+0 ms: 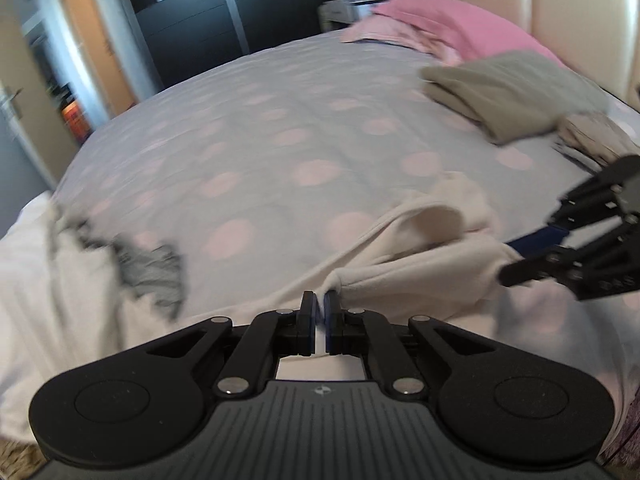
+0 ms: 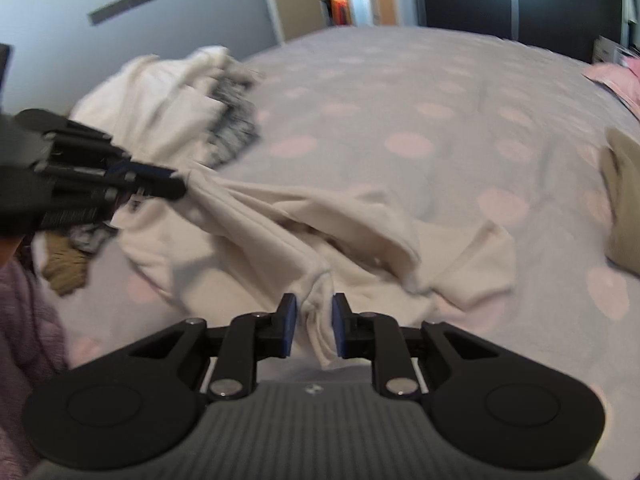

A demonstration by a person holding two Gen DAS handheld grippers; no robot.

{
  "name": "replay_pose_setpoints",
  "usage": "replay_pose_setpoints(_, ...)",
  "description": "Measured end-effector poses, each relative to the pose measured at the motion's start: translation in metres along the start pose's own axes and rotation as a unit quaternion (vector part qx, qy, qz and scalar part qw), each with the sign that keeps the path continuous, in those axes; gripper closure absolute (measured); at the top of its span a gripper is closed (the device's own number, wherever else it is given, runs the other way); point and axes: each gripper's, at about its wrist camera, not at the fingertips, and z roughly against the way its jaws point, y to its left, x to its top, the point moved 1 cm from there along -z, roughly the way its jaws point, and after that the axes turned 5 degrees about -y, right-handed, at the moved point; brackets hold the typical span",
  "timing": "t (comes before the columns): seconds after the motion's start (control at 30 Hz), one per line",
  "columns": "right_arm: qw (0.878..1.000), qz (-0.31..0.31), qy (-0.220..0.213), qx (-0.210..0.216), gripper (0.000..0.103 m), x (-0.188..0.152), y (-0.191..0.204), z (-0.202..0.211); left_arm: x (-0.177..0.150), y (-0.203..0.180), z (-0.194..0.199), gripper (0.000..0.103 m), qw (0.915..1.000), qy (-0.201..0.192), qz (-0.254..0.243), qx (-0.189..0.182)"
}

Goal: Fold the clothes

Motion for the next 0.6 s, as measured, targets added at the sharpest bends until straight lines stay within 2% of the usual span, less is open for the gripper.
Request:
replay_pose_setpoints(0.1, 0.999, 0.028, -0.01, 0.031, 0.076, 0.01, 0.026, -0.003, -0.011, 0.029, 0.011, 0.101, 0.9994, 0.015, 0.008, 0.03)
replay_pose_setpoints(0.13, 0.998, 0.04, -0.011, 0.036, 0.072, 0.013, 0.036, -0.007, -0.016, 0.037, 0.01, 0.101, 0.9989, 0.023, 0.01, 0.04)
replay_pose_setpoints(0.17, 0.998, 0.053, -0.011, 0.039, 0.062, 0.016, 0.045, -0.011, -0.021, 0.044, 0.009, 0.101, 0.9983, 0.034, 0.017, 0.043)
replay_pose_setpoints(0.2, 0.997, 0.065, -0.009, 0.042, 0.059, 0.019, 0.052, -0.015, -0.027, 0.051, 0.007, 0.101, 0.9977, 0.044, 0.024, 0.046)
replay_pose_setpoints(0.37, 0.994, 0.092, 0.013, 0.053, 0.056, 0.023, 0.067, -0.037, -0.063, 0.071, -0.015, 0.101, 0.9929, 0.091, 0.049, 0.06)
replay_pose_setpoints(0.47, 0.994, 0.1, 0.026, 0.046, 0.056, 0.021, 0.065, -0.047, -0.078, 0.07, -0.023, 0.1, 0.9913, 0.107, 0.062, 0.044)
replay_pose_setpoints(0.6, 0.993, 0.103, 0.038, 0.031, 0.056, 0.017, 0.059, -0.054, -0.085, 0.056, -0.024, 0.097, 0.9944, 0.097, 0.021, 0.036)
